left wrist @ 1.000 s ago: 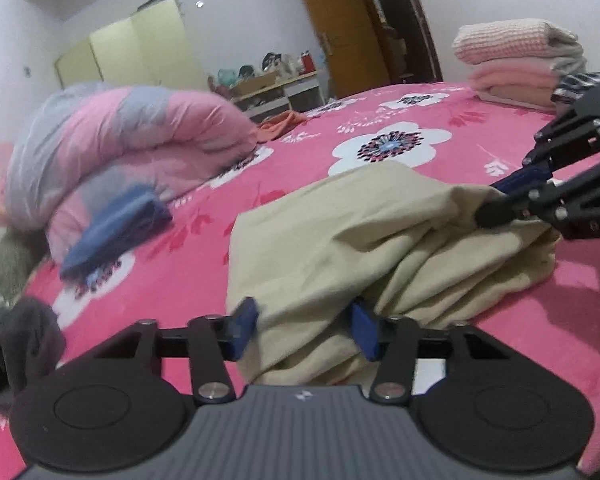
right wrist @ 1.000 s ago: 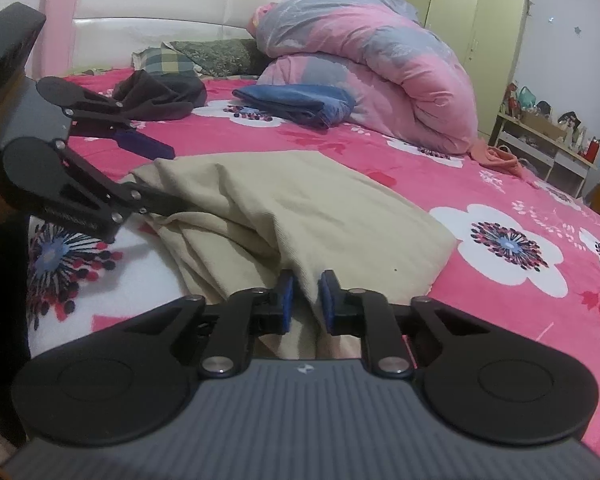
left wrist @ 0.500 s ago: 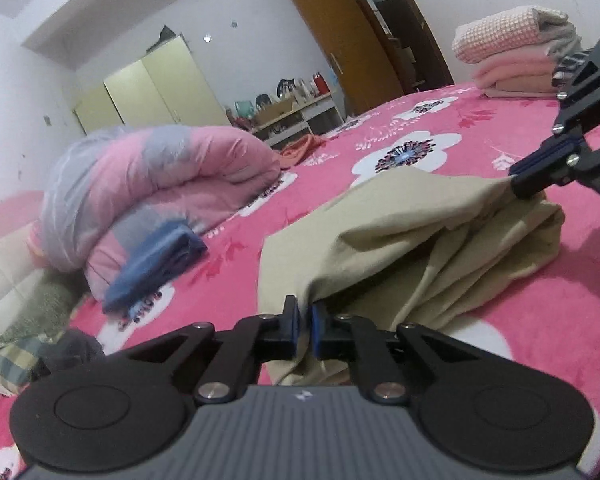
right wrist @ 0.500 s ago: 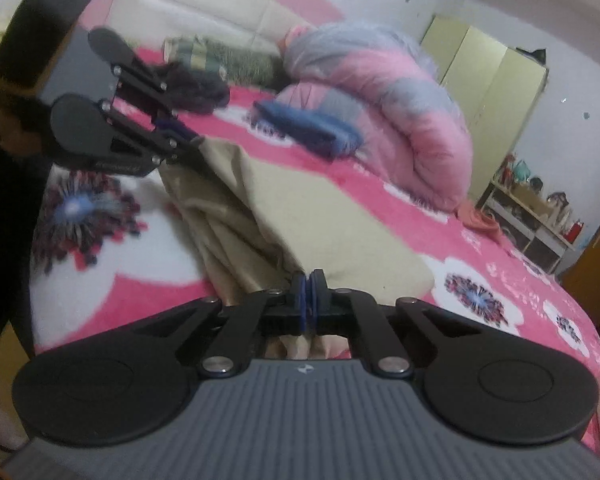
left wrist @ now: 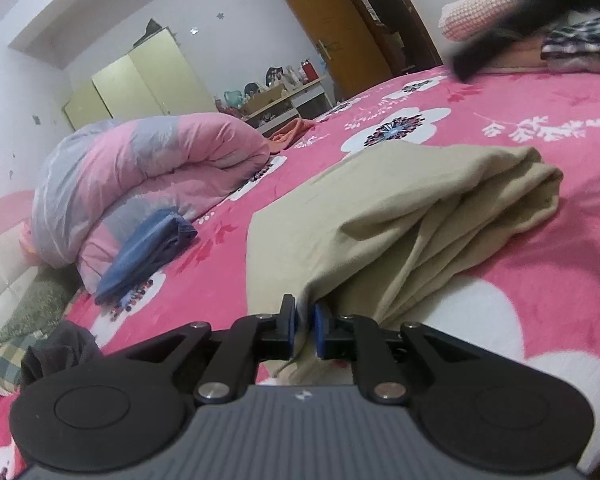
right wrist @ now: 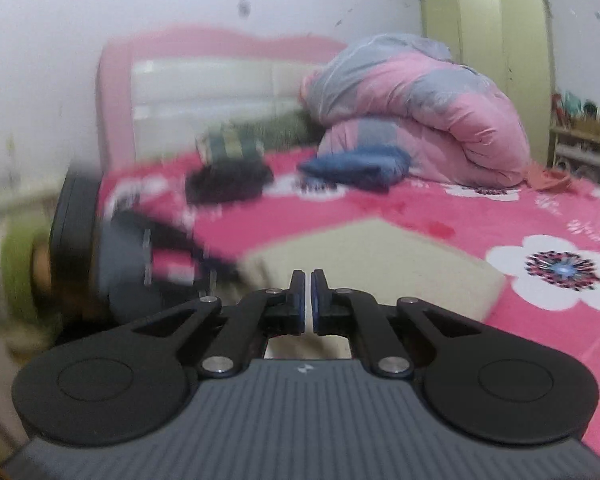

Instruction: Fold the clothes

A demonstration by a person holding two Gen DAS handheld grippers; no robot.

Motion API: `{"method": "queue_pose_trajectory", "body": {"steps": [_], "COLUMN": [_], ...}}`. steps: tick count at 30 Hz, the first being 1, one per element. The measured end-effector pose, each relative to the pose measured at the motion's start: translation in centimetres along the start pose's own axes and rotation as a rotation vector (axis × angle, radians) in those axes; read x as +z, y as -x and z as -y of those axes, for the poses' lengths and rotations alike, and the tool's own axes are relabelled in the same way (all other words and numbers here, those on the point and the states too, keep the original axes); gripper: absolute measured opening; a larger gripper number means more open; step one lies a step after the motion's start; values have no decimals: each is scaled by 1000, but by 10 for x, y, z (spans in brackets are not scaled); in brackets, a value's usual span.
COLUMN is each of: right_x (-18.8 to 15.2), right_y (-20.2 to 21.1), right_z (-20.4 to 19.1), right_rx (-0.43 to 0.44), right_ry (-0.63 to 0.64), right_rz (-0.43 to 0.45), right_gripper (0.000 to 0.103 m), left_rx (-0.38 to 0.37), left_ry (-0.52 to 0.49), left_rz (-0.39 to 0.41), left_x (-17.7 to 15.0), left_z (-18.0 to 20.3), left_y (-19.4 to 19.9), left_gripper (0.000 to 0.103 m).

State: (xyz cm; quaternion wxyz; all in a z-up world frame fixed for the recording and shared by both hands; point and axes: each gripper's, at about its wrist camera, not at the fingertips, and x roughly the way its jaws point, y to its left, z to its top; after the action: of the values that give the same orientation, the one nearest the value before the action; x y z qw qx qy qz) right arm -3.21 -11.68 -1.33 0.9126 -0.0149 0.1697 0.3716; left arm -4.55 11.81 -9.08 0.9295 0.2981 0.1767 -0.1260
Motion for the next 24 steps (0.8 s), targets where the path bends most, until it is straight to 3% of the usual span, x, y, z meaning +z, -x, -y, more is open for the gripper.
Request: {"method": "queue_pose_trajectory", "body": {"steps": [4, 7, 8, 12, 15, 19, 20, 22, 23, 24], "right_x": [11, -12, -21, -38, -38, -40, -40, -41, -41, -41], "right_y": [-54, -90, -96, -88, -86, -82, -81, -83, -85, -83], "right_z": [26, 31, 28, 13, 14, 9, 10, 9, 9, 6], "right_rx": [16, 136, 170, 185, 192, 177, 174, 163, 154, 140], "right_ry": [-134, -221, -227, -188, -207, -171, -171, -170, -168, -159], "right_rz": [-45, -153, -183, -154, -150, -135, -128, -117, -113, -110], "right_gripper": [4, 5, 5, 5, 4, 5, 5, 5, 5, 5], "left_rx": [-4, -12, -15, -10, 5, -31, -42, -105, -142, -179], "left_ry": [1, 13, 16, 56, 173, 396, 452, 531, 558, 581], "left_rz": [6, 2, 0, -20, -48, -10, 1, 0, -9, -20], "left_x": [-3, -7, -9, -14, -13, -1, 2, 14, 16, 16], "left_z": [-1, -4, -4, -12, -33, -60, -67, -67, -62, -57], "left_y": [-1, -2, -1, 7, 17, 24, 26, 15, 8, 0], "left_gripper": [10, 12, 13, 13, 13, 15, 19, 42, 48, 47]}}
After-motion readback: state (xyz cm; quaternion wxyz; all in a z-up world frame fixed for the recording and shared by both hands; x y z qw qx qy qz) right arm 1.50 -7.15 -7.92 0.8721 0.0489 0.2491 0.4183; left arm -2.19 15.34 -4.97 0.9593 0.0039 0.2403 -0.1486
